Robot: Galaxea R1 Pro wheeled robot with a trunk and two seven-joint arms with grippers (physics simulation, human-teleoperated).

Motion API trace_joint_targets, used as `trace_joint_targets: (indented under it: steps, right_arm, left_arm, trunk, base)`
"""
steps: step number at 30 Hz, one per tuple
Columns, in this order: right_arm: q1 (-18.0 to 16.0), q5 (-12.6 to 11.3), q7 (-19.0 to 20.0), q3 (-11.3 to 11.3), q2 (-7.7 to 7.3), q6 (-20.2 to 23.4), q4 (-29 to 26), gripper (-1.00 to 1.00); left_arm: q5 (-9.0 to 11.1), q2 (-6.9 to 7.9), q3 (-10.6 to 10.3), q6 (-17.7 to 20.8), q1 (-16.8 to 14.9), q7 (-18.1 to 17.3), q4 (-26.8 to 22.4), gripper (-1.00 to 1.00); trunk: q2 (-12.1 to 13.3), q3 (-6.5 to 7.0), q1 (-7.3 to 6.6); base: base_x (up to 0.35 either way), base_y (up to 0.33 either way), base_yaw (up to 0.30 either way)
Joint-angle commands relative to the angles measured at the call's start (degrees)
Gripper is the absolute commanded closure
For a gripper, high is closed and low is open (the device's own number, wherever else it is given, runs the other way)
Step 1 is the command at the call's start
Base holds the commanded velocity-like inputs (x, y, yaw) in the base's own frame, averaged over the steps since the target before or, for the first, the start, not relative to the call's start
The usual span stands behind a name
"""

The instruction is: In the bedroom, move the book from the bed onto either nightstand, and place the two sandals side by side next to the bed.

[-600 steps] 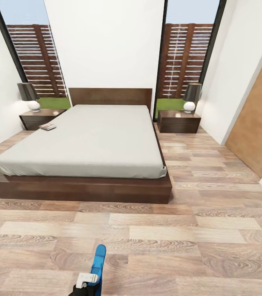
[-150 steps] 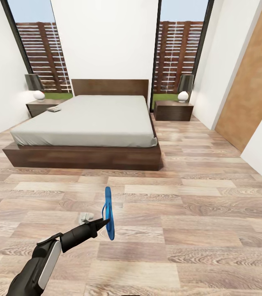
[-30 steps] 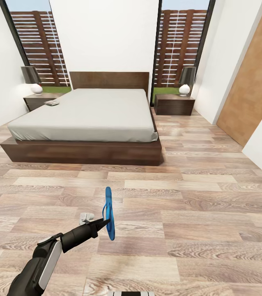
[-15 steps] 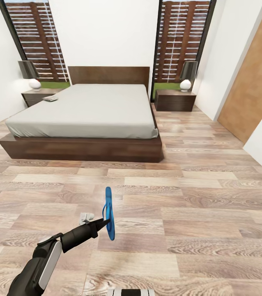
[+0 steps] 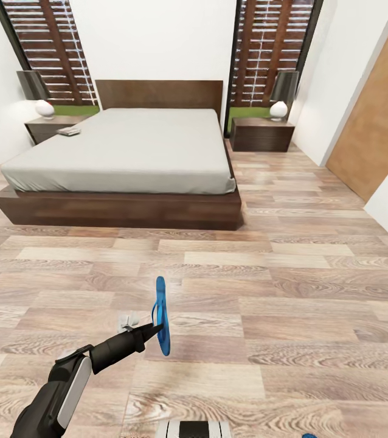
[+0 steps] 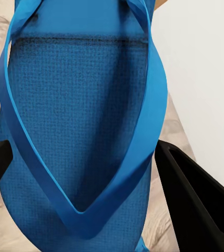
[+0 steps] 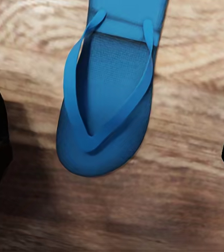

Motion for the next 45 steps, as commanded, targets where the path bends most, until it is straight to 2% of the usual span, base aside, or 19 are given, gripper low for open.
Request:
trace_joint_targets:
  steps: [1, 6, 11, 17, 24, 33, 36, 39, 43, 45]
  right_arm:
    - [-0.1, 0.5, 0.1, -0.5, -0.03, -0.4, 0.3, -1.0]
    - [-0.1, 0.5, 0.1, -0.5, -0.04, -0.4, 0.2, -1.0]
    - [-0.1, 0.5, 0.1, -0.5, -0.06, -0.8, 0.2, -1.0]
    - [-0.1, 0.4, -0.1, -0.6, -0.1, -4.7, 0.2, -1.0]
    - [-0.1, 0.2, -0.1, -0.6, -0.1, -5.2, 0.2, -1.0]
    - [-0.1, 0.2, -0.1, -0.7, -0.1, -5.3, 0.1, -1.0]
    - [-0.1, 0.2, -0.1, -0.7, -0.17, -5.3, 0.1, -1.0]
    - [-0.1, -0.9, -0.2, -0.8, -0.23, -5.4, 0.1, -1.0]
    - [-0.1, -6.4, -0.3, -0.8, -0.34, -5.4, 0.0, -1.0]
    - [-0.1, -7.9, -0.3, -0.8, -0.35, -5.4, -0.5, -1.0]
  left_arm:
    - [0.4, 0.0, 0.0, 0.5, 0.0, -0.1, 0.0, 1.0]
    - [0.4, 0.0, 0.0, 0.5, 0.0, -0.1, 0.0, 1.0]
    - [0.4, 0.0, 0.0, 0.4, 0.0, -0.1, 0.0, 1.0]
    - [0.4, 0.0, 0.0, 0.4, 0.0, -0.1, 0.0, 1.0]
    - [0.4, -0.02, 0.0, 0.4, 0.0, -0.1, 0.0, 1.0]
    - [0.4, -0.09, 0.0, 0.4, 0.0, 0.0, 0.0, 1.0]
    - [0.4, -0.09, 0.0, 0.4, 0.0, 0.0, 0.0, 1.0]
    - [0.4, -0.09, 0.0, 0.4, 0.0, 0.0, 0.0, 1.0]
    - [0.4, -0.09, 0.0, 0.4, 0.0, 0.0, 0.0, 1.0]
    - [0.4, -0.09, 0.0, 0.4, 0.0, 0.0, 0.0, 1.0]
  trunk:
    - [0.0, -0.27, 0.01]
    - [-0.1, -1.38, 0.14]
    - [-0.1, -1.38, 0.14]
    - [-0.1, -1.38, 0.14]
    - [-0.1, -1.38, 0.14]
    - [-0.2, -3.37, 0.37]
    - [-0.2, -3.37, 0.37]
    - [-0.2, -3.37, 0.37]
    - [-0.2, -3.37, 0.37]
    - [-0.2, -3.37, 0.37]
  base:
    - [0.0, 0.0, 0.0]
    - [0.0, 0.0, 0.0]
    - [0.0, 0.0, 0.0]
    - [0.0, 0.0, 0.0]
    - [0.0, 0.0, 0.0]
    - [0.0, 0.0, 0.0]
    - [0.0, 0.0, 0.0]
    - [0.0, 0.0, 0.0]
    - [0.0, 0.0, 0.0]
    - [0.0, 0.0, 0.0]
